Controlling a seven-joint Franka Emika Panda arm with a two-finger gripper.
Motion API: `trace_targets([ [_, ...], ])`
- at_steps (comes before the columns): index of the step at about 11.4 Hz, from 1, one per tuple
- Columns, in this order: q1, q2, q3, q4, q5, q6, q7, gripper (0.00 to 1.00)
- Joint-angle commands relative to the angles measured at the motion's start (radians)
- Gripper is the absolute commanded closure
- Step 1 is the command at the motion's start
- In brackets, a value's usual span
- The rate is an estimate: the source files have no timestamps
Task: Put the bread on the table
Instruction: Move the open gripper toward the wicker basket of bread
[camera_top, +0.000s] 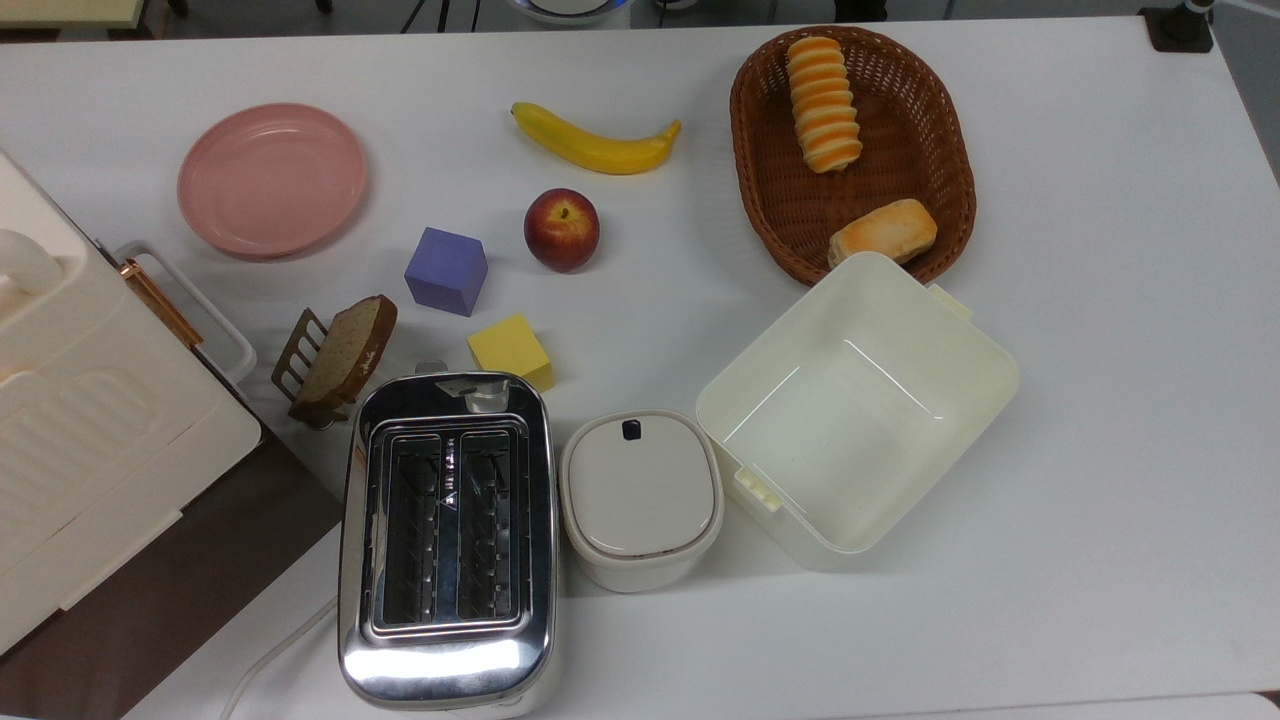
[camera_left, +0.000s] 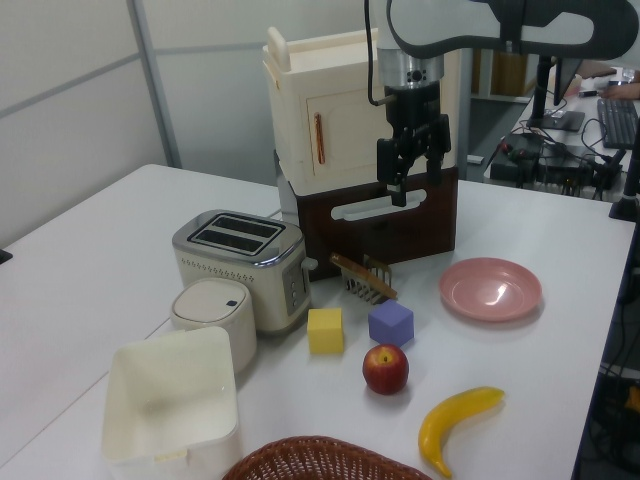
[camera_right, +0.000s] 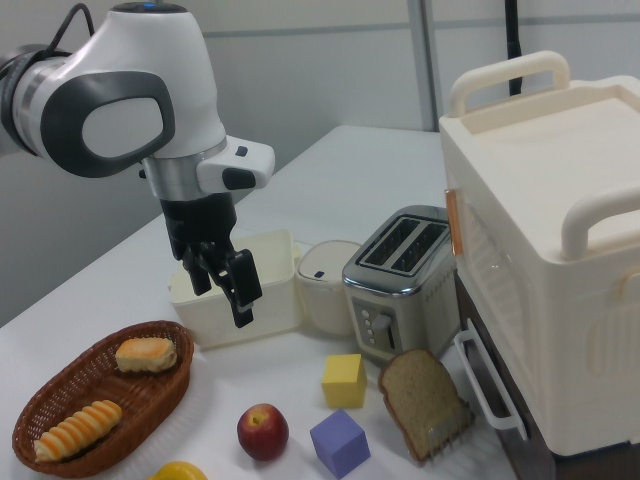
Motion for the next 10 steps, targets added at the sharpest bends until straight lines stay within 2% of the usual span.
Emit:
trace_targets([
  [1, 0.004, 0.012, -0.003, 0.023, -0.013, -0.034, -0.028, 0.00],
  [10, 0.013, 0.026, 0.004, 0.014, -0.013, -0.051, -0.049, 0.00],
])
